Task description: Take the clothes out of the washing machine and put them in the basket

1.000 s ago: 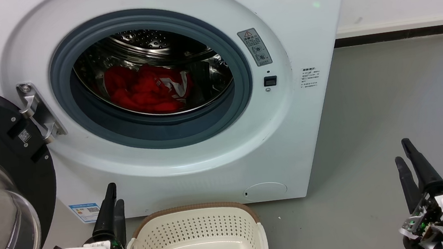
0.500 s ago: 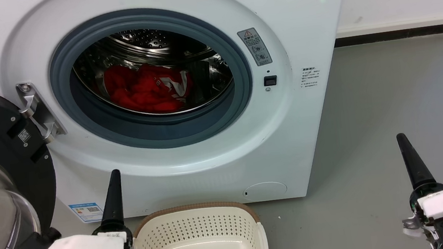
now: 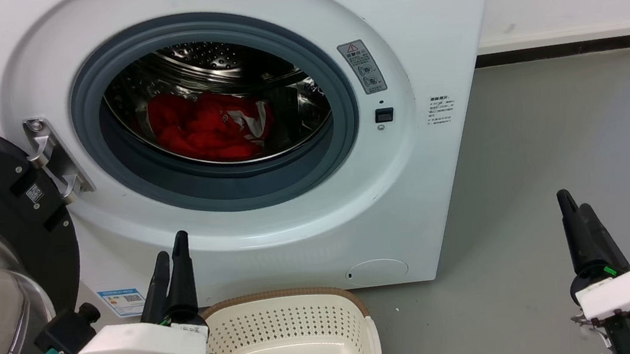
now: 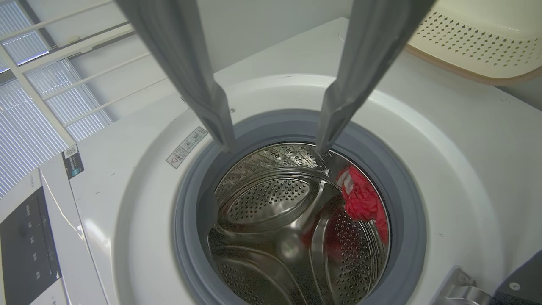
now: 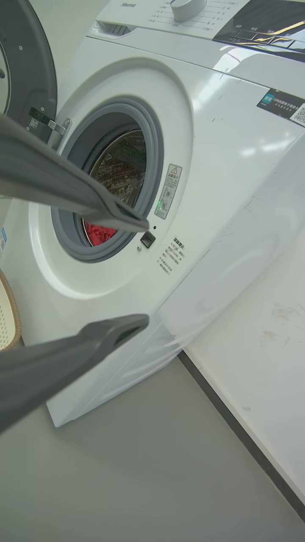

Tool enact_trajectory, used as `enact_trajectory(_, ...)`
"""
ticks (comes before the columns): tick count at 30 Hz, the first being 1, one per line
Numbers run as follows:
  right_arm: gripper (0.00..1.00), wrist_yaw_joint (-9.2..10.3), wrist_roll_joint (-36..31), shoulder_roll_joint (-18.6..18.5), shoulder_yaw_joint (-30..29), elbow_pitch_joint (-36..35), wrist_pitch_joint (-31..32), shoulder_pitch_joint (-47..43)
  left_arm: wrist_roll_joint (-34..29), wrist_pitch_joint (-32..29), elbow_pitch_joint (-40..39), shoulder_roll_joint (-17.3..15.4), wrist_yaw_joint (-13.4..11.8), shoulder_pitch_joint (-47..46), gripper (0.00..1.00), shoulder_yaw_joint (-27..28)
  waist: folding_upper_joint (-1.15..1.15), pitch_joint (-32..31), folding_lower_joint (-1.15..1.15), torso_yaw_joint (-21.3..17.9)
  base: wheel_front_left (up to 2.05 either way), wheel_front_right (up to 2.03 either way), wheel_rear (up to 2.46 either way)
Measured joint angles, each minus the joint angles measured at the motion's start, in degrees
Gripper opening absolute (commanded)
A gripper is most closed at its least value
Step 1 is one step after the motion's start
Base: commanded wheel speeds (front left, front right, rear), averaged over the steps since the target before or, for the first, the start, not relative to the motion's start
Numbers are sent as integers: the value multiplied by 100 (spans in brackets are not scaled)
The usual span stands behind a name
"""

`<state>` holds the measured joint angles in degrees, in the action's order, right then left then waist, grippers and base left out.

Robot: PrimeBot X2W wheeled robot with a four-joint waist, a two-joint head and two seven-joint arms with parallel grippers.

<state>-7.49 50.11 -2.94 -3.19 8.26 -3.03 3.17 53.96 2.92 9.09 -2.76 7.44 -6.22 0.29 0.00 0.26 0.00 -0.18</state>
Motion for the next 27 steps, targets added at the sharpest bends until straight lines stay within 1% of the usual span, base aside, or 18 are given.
enact_trajectory(14,100,0,-1291,0,9,-68,-255,-88,-1355,261,-48,-15,-110,-66,100,-190,0,6,0,-4,0,0,0)
enact_trajectory(27,100,0,-2257,0,38,-90,-463,-95,-2284,478,3,-67,-227,-89,100,-361,0,-1,0,-6,0,0,0)
